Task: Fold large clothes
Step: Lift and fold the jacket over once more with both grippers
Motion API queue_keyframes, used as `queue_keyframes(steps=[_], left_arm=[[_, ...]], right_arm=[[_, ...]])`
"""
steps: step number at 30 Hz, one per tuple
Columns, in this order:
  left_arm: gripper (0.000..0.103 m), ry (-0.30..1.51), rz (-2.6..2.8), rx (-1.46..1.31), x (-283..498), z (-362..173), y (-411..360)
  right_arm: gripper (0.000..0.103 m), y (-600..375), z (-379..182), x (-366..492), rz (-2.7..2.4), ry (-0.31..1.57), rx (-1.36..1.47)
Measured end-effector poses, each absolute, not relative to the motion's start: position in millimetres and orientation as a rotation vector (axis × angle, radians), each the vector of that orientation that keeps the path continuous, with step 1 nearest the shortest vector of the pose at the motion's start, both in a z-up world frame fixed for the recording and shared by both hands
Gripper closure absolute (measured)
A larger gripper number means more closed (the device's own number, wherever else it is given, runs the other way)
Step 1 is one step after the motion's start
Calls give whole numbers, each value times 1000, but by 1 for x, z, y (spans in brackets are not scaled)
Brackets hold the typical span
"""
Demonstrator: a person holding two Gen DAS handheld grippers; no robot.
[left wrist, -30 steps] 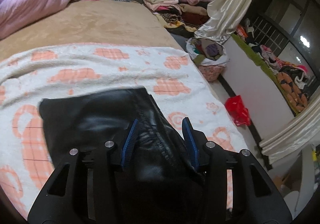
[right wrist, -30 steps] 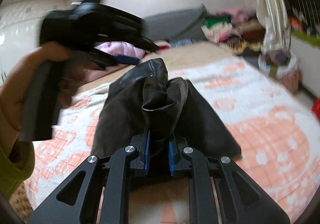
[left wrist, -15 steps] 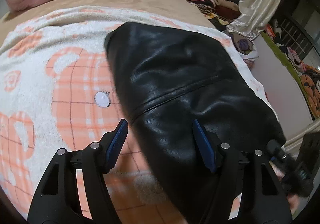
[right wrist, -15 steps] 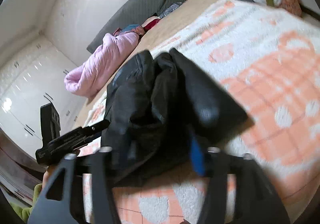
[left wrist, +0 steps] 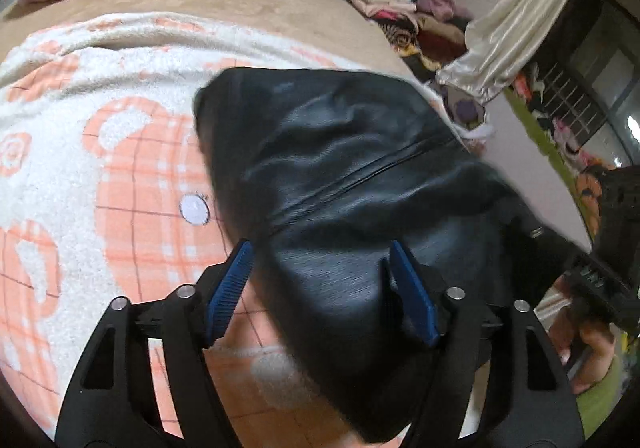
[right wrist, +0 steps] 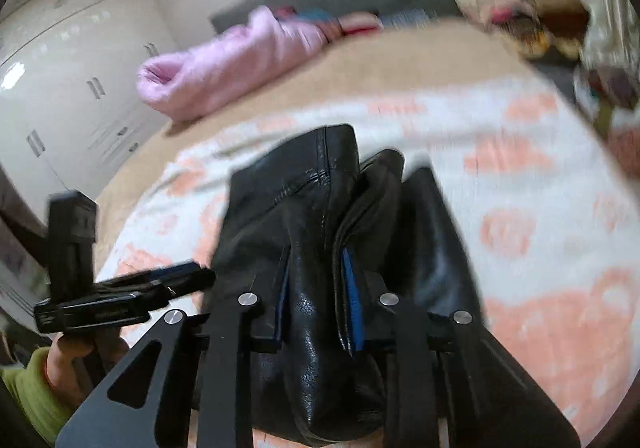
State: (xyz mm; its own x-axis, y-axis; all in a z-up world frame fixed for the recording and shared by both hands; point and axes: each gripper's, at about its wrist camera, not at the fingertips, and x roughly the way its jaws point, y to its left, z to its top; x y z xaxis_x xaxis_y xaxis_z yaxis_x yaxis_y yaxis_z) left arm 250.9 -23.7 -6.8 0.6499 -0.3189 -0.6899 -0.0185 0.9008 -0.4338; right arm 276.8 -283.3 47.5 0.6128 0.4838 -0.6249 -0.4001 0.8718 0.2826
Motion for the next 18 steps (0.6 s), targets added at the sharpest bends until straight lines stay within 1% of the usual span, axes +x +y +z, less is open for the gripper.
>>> queue_keyframes(steps=[2,4,5,9,10,11,15,18], left_arm=[[36,851,-197,-455,251,-3,-22],[24,856,-240,-498,252,-3,-26],[22,869,-253,-500,253,-5,-30],[20,935,-279,-461,262,-22,-55],[16,952,-279,-460,264,-27,-59],[14,974,-279,-459,266,-32,-64],[13,997,-283,-427,268,-42,-78],[13,993,-274,-394,270,-38,-85]], right_arm=[[81,-294,64,276,508,702,104],[81,-315,70,285,487,686,142],[81,-326,65,290,481,693,170],[81,-352,17,304,473,812,300],[81,-356,3,304,466,842,320],[81,-359,-10,304,455,860,334],[77,-371,-35,301,409,874,365],[73,-372,-39,299,389,873,356]])
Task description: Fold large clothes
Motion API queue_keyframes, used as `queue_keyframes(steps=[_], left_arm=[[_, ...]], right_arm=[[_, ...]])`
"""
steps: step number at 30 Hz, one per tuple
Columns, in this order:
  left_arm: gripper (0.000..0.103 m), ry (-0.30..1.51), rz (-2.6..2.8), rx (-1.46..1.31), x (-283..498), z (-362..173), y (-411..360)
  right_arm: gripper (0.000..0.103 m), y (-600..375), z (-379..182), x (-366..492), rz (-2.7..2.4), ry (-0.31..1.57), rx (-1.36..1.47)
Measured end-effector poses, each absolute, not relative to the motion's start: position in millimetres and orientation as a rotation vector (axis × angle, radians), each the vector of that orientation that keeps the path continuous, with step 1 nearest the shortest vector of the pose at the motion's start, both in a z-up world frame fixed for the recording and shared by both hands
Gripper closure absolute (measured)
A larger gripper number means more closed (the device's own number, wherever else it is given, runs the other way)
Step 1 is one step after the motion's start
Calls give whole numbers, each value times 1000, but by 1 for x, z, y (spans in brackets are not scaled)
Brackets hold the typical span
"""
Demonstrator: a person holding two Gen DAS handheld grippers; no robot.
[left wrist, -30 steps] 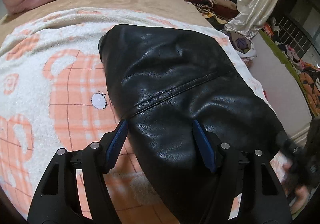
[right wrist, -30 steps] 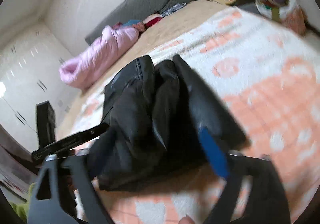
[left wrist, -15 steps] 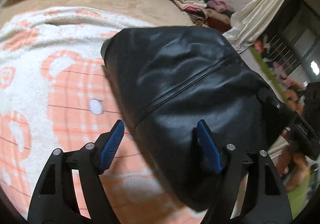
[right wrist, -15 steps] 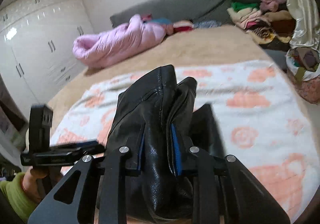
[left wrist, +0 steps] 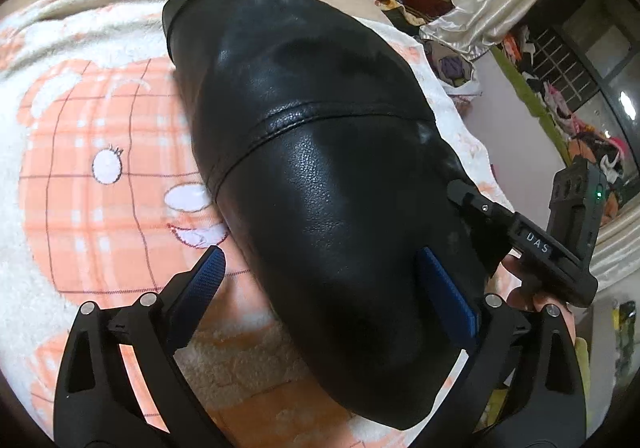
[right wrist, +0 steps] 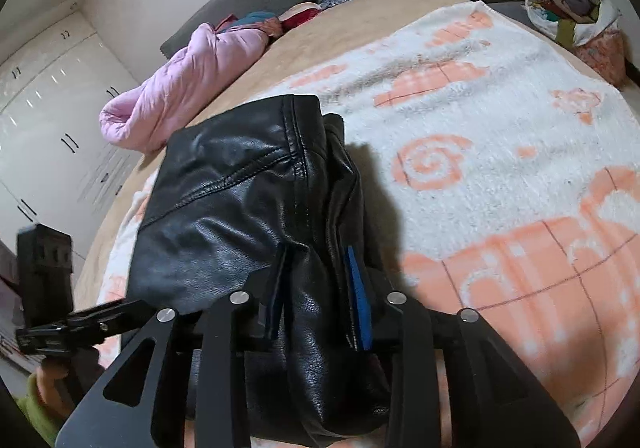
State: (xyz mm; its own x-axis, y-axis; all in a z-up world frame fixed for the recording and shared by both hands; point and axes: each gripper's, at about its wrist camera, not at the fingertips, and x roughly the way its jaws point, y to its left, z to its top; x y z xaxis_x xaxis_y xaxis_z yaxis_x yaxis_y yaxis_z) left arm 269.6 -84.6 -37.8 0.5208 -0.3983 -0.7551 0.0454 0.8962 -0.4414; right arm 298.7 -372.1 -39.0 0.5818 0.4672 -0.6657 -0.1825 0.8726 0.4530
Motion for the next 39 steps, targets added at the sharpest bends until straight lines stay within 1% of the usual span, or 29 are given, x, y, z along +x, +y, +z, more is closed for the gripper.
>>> queue_keyframes(steps=[1,3,6,11,14,16,18,23,26,32,35,37,39], left_arm=[[12,993,-271,-385,270,-37,-86],[12,994,-272,-372,272,-35,-89],[12,991,-273,-370,273,-34,-87],[12,987,-275,-366,273,-33,-87],[12,985,-275,-364,271,-33,-89],[12,985,-275,-362,271,-33,-90],[12,985,-276,-365,271,-32,-91],[12,978,-281,-392,268,-31,-86],[12,967,-290,-424,260,-30,-78],[12,963,-303,-466,247,-28,-63],[10,974,-318,-482,240,-29,-61],[10,990,-331,-495,234,-32,-62],[10,1008,-352,-519,228,-38,-64]], right_arm=[[72,-371,-39,298,384,873,353],[66,-371,-35,295,382,867,350],[61,-368,-25,287,362,839,310],[60,-368,-15,274,357,809,275],[55,-372,-12,269,354,802,283],[50,-374,-8,265,363,793,295],[42,-375,-4,262,361,785,296],[26,-374,2,255,363,793,304],[24,-378,2,250,380,788,328],[24,-385,5,239,373,771,359],[24,-387,6,234,378,773,373],[22,-390,5,229,380,777,375],[17,-392,3,225,377,784,380]])
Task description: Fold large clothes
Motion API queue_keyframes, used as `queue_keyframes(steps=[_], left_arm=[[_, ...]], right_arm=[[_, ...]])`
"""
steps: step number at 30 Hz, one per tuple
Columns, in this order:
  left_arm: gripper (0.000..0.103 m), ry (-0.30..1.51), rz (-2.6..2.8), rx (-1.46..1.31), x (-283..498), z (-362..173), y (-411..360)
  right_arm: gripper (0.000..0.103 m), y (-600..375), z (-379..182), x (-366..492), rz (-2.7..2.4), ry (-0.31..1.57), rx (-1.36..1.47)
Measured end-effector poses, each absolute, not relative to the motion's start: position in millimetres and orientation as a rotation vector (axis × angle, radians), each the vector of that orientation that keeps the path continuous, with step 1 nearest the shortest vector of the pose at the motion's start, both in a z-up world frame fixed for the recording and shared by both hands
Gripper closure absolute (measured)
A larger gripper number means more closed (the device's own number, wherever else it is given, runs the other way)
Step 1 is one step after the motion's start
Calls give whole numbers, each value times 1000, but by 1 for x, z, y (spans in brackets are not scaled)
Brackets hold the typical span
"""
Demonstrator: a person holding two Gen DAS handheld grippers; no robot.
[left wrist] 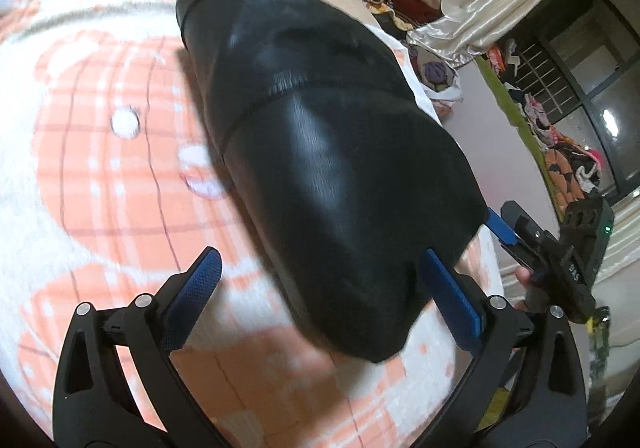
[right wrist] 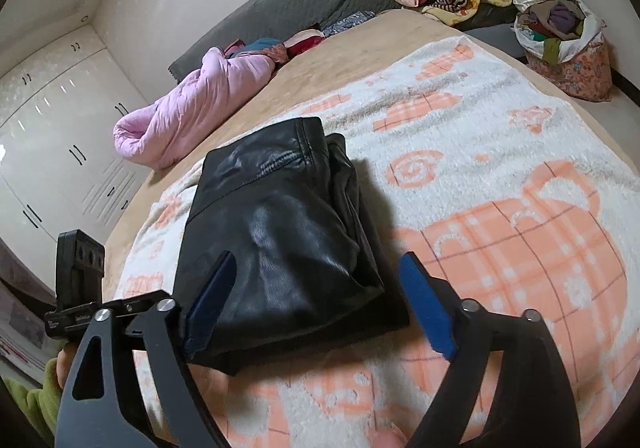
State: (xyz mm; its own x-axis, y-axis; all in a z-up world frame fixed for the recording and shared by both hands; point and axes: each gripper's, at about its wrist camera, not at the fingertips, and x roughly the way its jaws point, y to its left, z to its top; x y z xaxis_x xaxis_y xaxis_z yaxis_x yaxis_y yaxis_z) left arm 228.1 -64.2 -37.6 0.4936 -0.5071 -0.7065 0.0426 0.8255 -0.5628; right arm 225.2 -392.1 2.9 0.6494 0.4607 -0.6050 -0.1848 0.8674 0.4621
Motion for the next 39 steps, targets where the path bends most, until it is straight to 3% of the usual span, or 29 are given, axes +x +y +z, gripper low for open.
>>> queue_keyframes(steps=[9,20,24,32,34,37,39], left_arm=[[10,1051,-410,-447,205,-48,-111],[11,921,-196,-224,205,-54,-128],[40,883,-222,-148,205,-48,-140],[41,903,-210,-92,199,-57,-143],[46,907,-209,-118,202,-63,-140],[56,898,-226,-167,200,-61,-136],[60,884,-237,-148,199,-58,-136]], right_arm=[[15,-396,-1,207,396,798,444],[13,-379,7,233,360,847,398],[24,-376,-4,249,339,907,408],[26,-376,-18,253,348,936,470],[28,-374,-17,253,347,930,463],[38,-372,-15,254,333,916,453],[53,-375,-14,256,319,906,459]])
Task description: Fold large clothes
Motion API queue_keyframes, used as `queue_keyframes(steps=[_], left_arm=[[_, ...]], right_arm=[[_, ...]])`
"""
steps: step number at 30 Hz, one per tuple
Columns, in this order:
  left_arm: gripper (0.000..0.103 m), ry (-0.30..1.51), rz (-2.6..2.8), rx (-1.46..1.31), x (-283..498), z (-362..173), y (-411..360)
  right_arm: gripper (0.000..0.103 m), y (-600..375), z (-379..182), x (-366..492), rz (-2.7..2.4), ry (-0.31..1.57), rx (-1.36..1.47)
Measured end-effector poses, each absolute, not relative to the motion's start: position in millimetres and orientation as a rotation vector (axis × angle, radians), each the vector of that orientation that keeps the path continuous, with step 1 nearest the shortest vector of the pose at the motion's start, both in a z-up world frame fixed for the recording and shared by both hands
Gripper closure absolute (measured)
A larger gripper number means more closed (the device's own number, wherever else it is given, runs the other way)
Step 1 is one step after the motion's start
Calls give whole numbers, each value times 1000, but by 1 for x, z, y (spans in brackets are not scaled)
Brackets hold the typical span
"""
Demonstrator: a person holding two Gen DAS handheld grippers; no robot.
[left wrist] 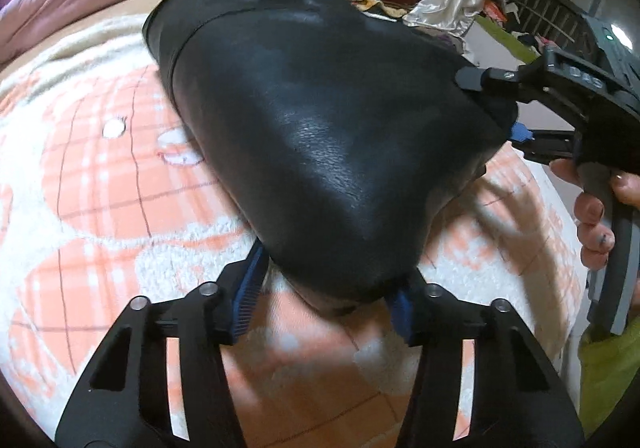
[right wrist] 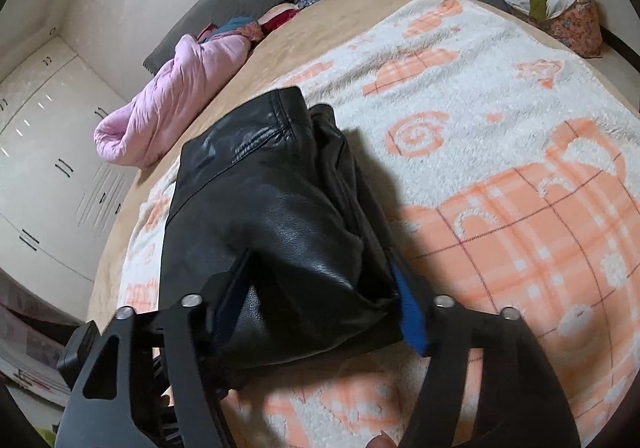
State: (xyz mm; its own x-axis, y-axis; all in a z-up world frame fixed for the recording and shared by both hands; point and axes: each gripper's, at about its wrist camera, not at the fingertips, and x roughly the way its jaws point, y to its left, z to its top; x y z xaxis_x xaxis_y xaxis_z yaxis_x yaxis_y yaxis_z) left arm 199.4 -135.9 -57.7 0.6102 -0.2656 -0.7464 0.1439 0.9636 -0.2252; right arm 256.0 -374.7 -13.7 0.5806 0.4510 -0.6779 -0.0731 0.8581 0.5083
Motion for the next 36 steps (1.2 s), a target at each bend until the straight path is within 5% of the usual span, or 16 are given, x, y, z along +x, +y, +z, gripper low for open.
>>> queue_keyframes(steps=[3,13,20,36], left_arm=[[62,891,-254,-187,199,-53,-125],[69,867,-264,-219,190,-44,-104],[78,817,-201,-213,191,-23,-72],[79,867,-208,-149,186,-38,-68]], right_arm=[[64,-378,-13,255,338,902,459],[63,-369,-11,256,350,909,434],[82,-344,3,246,432,869,401],[81,-348,-53,203,339,844,637]])
